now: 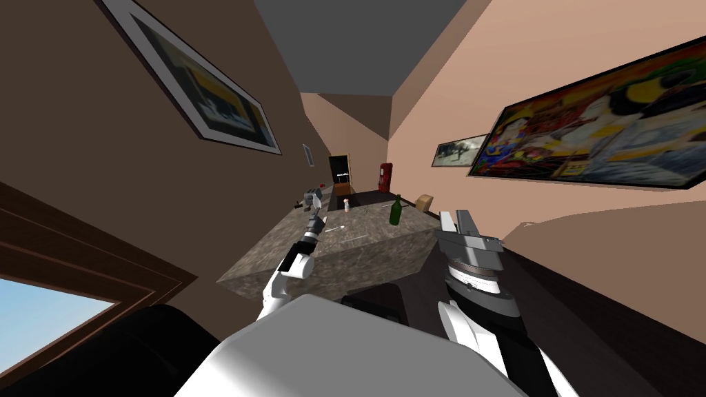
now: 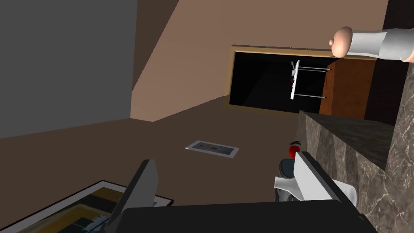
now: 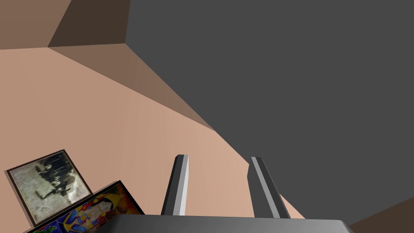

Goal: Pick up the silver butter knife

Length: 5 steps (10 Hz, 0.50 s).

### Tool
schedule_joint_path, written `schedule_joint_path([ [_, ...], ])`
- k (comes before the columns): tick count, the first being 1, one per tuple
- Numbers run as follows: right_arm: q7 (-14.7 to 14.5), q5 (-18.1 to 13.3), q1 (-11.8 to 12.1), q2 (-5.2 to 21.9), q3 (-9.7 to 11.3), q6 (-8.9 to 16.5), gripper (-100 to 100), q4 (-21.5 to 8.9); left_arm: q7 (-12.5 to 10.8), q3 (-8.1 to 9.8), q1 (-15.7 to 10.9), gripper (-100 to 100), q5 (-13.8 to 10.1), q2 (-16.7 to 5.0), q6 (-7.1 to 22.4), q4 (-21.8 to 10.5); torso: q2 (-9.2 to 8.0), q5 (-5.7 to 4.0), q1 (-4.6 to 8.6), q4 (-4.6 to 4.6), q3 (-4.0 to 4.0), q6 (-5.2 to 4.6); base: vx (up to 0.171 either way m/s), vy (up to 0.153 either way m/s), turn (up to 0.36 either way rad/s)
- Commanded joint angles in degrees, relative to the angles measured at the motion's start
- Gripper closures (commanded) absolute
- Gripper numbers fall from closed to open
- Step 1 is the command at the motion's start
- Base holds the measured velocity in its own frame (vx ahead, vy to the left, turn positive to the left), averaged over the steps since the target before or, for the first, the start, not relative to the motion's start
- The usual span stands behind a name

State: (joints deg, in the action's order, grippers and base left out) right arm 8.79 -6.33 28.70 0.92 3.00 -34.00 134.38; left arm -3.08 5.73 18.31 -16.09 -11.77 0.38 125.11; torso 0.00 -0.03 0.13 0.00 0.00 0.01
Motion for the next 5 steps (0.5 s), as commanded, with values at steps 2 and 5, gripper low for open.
schedule_joint_path([
  [2, 0.0, 0.0, 0.0, 0.0, 0.0, 0.0, 0, 0.0, -1.5, 0.10, -1.3, -100, -1.1, -0.5, 4.0, -0.9, -0.01, 0.01, -0.06, 0.00, 0.01, 0.00, -0.004, -0.028, -0.020],
  [5, 0.0, 0.0, 0.0, 0.0, 0.0, 0.0, 0, 0.0, -2.9, 0.37, -2.6, -100, -2.2, -1.1, 8.3, -1.8, 0.00, 0.01, -0.07, 0.00, 0.00, 0.01, -0.001, -0.030, -0.023],
])
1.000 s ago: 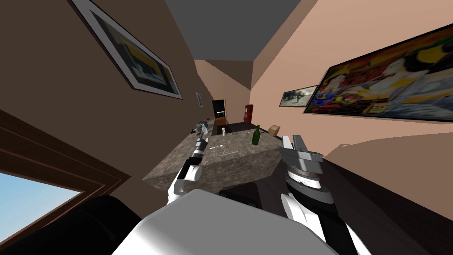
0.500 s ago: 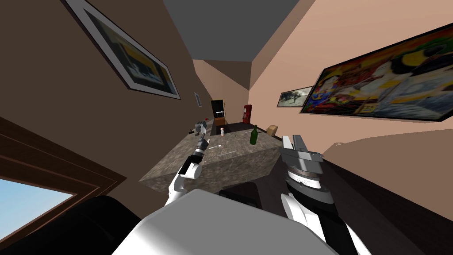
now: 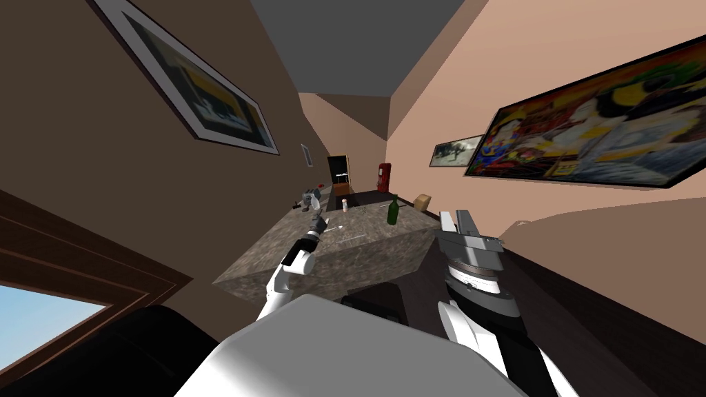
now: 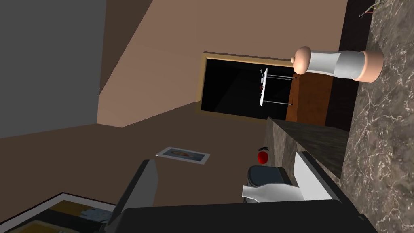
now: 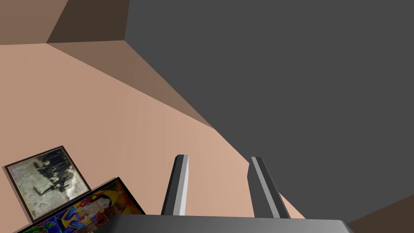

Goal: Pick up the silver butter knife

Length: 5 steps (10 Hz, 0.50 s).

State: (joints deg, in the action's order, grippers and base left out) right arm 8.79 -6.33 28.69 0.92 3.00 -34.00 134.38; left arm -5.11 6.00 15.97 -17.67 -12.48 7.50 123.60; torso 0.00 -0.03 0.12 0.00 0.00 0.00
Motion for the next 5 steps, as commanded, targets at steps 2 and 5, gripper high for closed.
schedule_joint_path([
  [2, 0.0, 0.0, 0.0, 0.0, 0.0, 0.0, 0, 0.0, -0.9, 0.10, -0.2, -100, -0.6, -0.4, 3.7, -0.3, -0.01, 0.00, 0.00, 0.00, 0.00, 0.02, 0.000, -0.027, -0.014],
  [5, 0.0, 0.0, 0.0, 0.0, 0.0, 0.0, 0, 0.0, -2.3, 0.33, -1.5, -100, -1.7, -1.0, 8.3, -1.2, -0.01, -0.01, 0.01, 0.00, 0.00, 0.02, 0.000, -0.031, -0.024],
])
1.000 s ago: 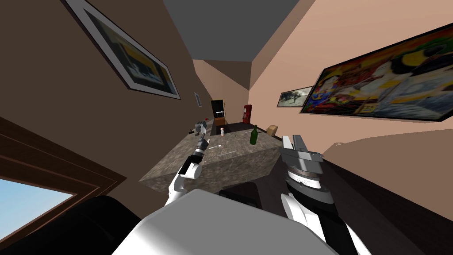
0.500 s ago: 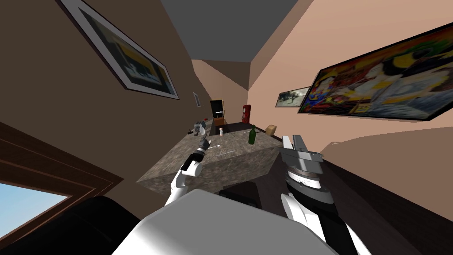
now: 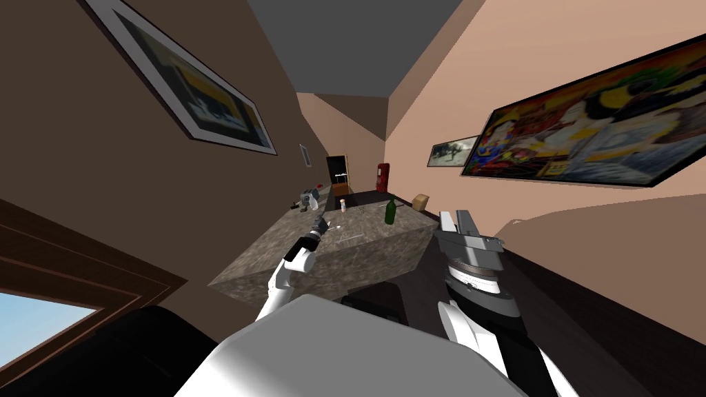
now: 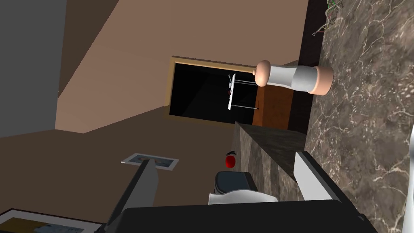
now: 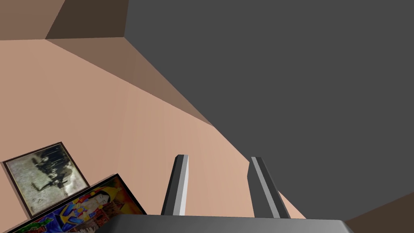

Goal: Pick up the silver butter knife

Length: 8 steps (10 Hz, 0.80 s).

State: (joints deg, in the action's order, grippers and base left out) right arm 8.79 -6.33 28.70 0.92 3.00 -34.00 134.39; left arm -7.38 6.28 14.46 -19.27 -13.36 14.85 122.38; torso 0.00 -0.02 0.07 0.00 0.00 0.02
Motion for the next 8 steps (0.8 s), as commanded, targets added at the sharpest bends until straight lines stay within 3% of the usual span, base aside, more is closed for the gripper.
schedule_joint_path([
  [1, 0.0, 0.0, 0.0, 0.0, 0.0, 0.0, 0, 0.0, -1.6, 0.25, -1.4, -100, -1.2, -0.6, 2.9, -1.0, 0.00, 0.00, 0.00, 0.00, 0.00, 0.00, 0.007, -0.032, -0.051],
  [3, 0.0, 0.0, 0.0, 0.0, 0.0, 0.0, 0, 0.0, -1.6, 0.25, -1.4, -100, -1.2, -0.6, 5.7, -1.0, 0.01, -0.01, 0.05, 0.00, -0.01, 0.00, 0.002, -0.028, -0.008],
  [4, 0.0, 0.0, 0.0, 0.0, 0.0, 0.0, 0, 0.0, -3.1, 0.40, -2.9, -100, -2.2, -1.1, 7.6, -2.1, 0.00, 0.00, 0.00, 0.00, 0.00, 0.00, 0.007, -0.039, -0.046],
  [6, 0.0, 0.0, 0.0, 0.0, 0.0, 0.0, 0, 0.0, -3.1, 0.40, -2.9, -100, -2.2, -1.1, 10.4, -2.1, 0.02, -0.01, 0.06, -0.01, -0.02, 0.00, 0.004, -0.027, -0.010],
  [7, 0.0, 0.0, 0.0, 0.0, 0.0, 0.0, 0, 0.0, -4.6, 0.51, -4.4, -100, -3.3, -1.6, 12.1, -3.3, 0.01, 0.00, 0.00, 0.00, -0.01, 0.00, 0.000, -0.033, -0.045],
  [8, 0.0, 0.0, 0.0, 0.0, 0.0, 0.0, 0, 0.0, -4.6, 0.51, -4.4, -100, -3.3, -1.6, 13.8, -3.3, 0.01, -0.01, 0.04, 0.00, -0.01, -0.01, 0.004, -0.032, -0.021],
])
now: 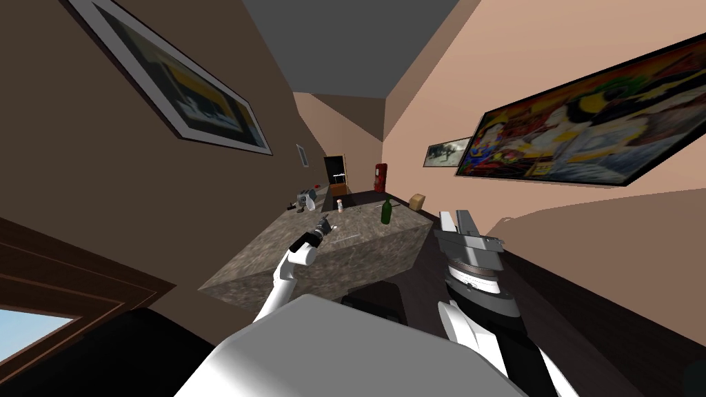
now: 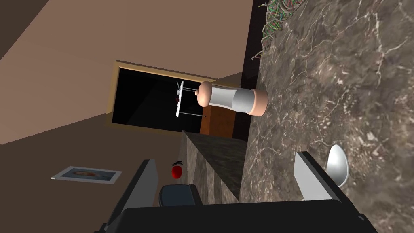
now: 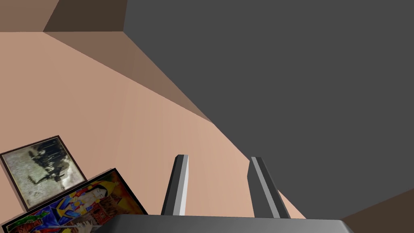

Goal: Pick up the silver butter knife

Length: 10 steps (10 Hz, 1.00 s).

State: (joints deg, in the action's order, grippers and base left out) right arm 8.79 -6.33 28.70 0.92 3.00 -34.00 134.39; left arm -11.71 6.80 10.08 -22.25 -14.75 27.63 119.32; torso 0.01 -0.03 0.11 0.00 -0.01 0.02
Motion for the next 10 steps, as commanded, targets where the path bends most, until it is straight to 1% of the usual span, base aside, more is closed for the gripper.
schedule_joint_path([
  [1, 0.0, 0.0, 0.0, 0.0, 0.0, 0.0, 0, 0.0, -0.2, -0.01, 0.0, -100, -0.3, -0.2, 2.5, -0.2, 0.00, 0.00, 0.00, 0.00, 0.00, 0.00, 0.007, -0.017, 0.005],
  [2, 0.0, 0.0, 0.0, 0.0, 0.0, 0.0, 0, 0.0, -1.7, 0.05, -1.5, -100, -1.3, -0.7, 4.4, -1.4, 0.00, 0.01, -0.05, 0.00, 0.00, 0.01, 0.013, -0.040, -0.042],
  [4, 0.0, 0.0, 0.0, 0.0, 0.0, 0.0, 0, 0.0, -1.7, 0.05, -1.5, -100, -1.3, -0.7, 7.3, -1.4, 0.03, 0.00, 0.00, -0.01, -0.02, 0.00, 0.008, -0.023, -0.007],
  [5, 0.0, 0.0, 0.0, 0.0, 0.0, 0.0, 0, 0.0, -3.2, 0.06, -3.1, -100, -2.3, -1.1, 9.1, -2.7, 0.00, 0.01, -0.06, 0.00, 0.00, 0.01, 0.010, -0.029, -0.034],
  [7, 0.0, 0.0, 0.0, 0.0, 0.0, 0.0, 0, 0.0, -3.2, 0.06, -3.1, -100, -2.3, -1.1, 12.0, -2.7, 0.03, 0.00, 0.00, -0.01, -0.02, 0.00, 0.009, -0.026, -0.008],
  [8, 0.0, 0.0, 0.0, 0.0, 0.0, 0.0, 0, 0.0, -4.7, 0.02, -4.8, -100, -3.2, -1.6, 13.6, -4.0, 0.00, 0.01, -0.05, 0.00, 0.00, 0.01, 0.013, -0.028, -0.027],
  [10, 0.0, 0.0, 0.0, 0.0, 0.0, 0.0, 0, 0.0, -4.7, 0.02, -4.8, -100, -3.2, -1.6, 16.8, -4.0, 0.03, 0.00, -0.02, -0.01, -0.02, 0.01, 0.010, -0.023, -0.008],
])
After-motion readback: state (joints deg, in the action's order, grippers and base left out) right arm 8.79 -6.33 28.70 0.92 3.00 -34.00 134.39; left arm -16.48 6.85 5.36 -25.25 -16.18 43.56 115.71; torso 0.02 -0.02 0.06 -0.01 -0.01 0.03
